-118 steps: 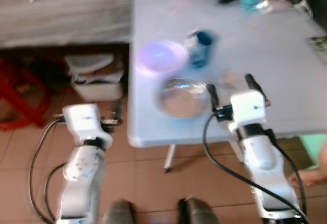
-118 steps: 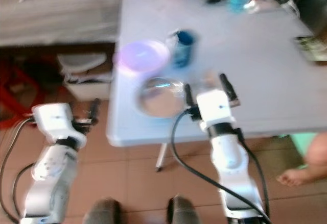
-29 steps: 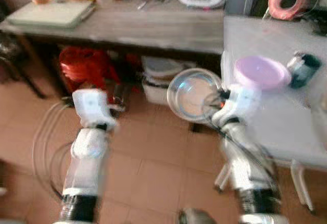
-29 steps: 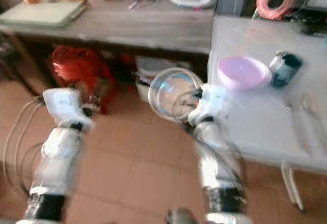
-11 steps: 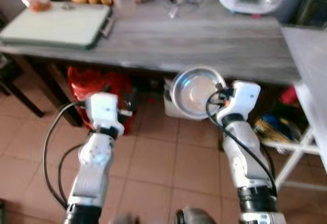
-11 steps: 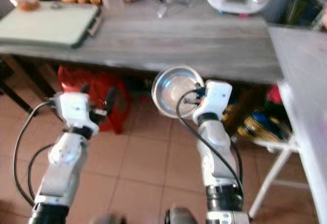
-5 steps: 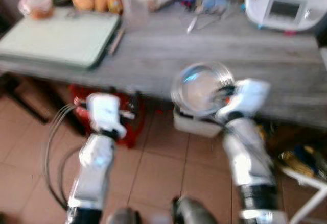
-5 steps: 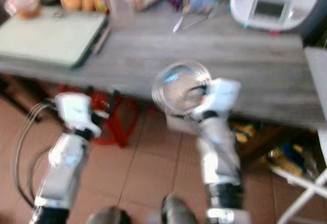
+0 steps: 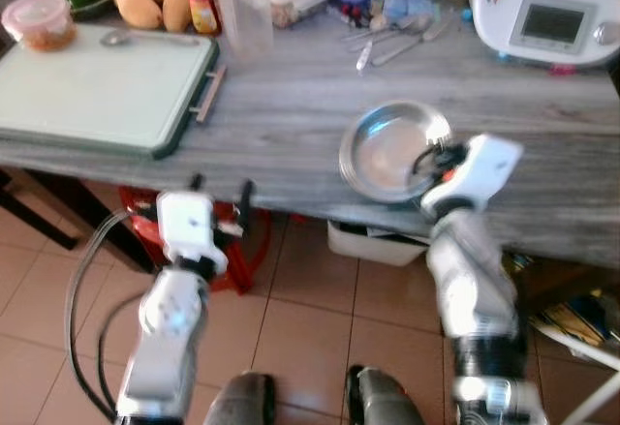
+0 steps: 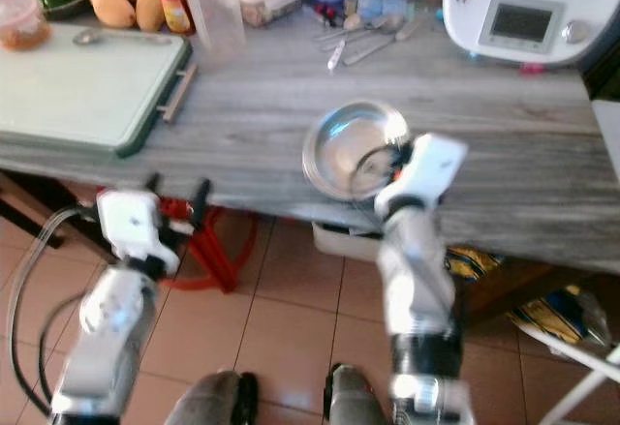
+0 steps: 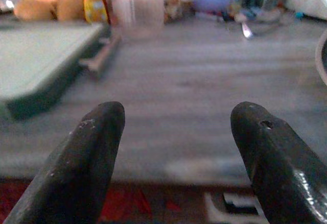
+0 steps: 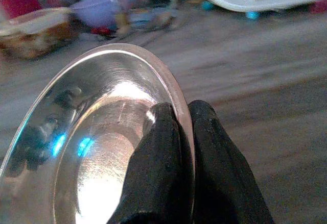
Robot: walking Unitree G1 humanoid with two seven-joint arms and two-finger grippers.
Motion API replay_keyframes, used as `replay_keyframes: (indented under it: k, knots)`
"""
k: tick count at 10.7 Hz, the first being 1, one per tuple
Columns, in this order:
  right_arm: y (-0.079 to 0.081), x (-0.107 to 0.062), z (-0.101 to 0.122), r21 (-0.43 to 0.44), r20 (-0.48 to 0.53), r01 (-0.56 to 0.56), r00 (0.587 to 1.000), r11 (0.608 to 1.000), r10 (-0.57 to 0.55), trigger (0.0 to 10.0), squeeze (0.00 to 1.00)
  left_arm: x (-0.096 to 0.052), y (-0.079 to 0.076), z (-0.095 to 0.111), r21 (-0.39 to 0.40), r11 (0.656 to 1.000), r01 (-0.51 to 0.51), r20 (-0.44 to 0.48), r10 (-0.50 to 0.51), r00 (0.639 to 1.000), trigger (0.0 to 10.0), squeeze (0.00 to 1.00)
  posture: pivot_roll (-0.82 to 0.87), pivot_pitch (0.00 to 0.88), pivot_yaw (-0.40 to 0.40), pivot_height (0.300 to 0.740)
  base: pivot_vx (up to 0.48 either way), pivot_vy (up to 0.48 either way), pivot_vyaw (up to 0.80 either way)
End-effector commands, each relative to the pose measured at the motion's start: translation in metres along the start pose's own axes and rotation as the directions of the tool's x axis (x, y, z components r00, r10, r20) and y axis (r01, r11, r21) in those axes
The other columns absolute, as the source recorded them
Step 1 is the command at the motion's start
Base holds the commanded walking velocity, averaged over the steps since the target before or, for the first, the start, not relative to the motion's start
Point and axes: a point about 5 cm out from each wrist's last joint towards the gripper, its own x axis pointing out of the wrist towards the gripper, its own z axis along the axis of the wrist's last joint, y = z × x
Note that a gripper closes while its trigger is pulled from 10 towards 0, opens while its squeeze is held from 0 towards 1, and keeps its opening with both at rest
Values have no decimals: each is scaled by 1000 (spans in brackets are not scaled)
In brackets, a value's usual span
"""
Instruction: Setting the table
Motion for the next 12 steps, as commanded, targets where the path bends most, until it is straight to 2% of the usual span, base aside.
replay_keyframes:
  k: [1,2,4,5,6,7,9,10,11,12]
  knots:
    - [-7,3,-9,20,-70,61,996,998,-59,10000,0,-5,3,-1,-17,1000,11,-21,-11,1000,10000,0,-18,202,2,740,0,0,0]
    - [-7,10,-11,37,-116,78,991,996,-74,10000,0,-6,3,-1,-18,1000,23,-29,-24,999,10000,0,-12,202,0,740,0,0,0]
    - [-3,11,-23,99,-205,92,976,991,-70,10000,0,-14,3,-5,-53,996,66,-44,-68,997,10000,0,-9,203,2,740,0,0,0]
    - [3,11,-31,125,-274,84,961,989,-47,10000,0,-16,2,-4,-51,995,82,-45,-85,995,10000,0,-9,203,2,740,0,0,0]
    - [13,9,-34,138,-301,49,954,989,-5,10000,0,-15,0,-3,-48,994,100,-43,-102,994,10000,0,-9,204,3,740,0,0,0]
    - [14,8,-39,176,-333,50,943,983,12,10000,0,-14,-1,-4,-59,992,108,-50,-111,993,10000,0,-11,204,4,740,0,0,0]
    - [19,6,-50,145,-431,2,900,989,61,10000,0,-14,-2,-4,-61,991,117,-54,-121,991,10000,0,-12,207,4,740,0,0,0]
    - [18,6,-48,154,-429,9,901,988,59,10000,196,-14,-2,-4,-59,991,120,-55,-123,991,10000,0,-12,206,1,740,0,0,0]
    - [17,6,-48,173,-431,11,900,985,65,10000,1000,-14,-2,-4,-58,991,119,-54,-122,991,10000,0,-11,205,-2,740,0,0,0]
    - [15,7,-47,165,-429,16,901,986,57,10000,1000,-14,-3,-4,-54,991,122,-51,-125,991,10000,0,-10,205,-3,740,0,0,0]
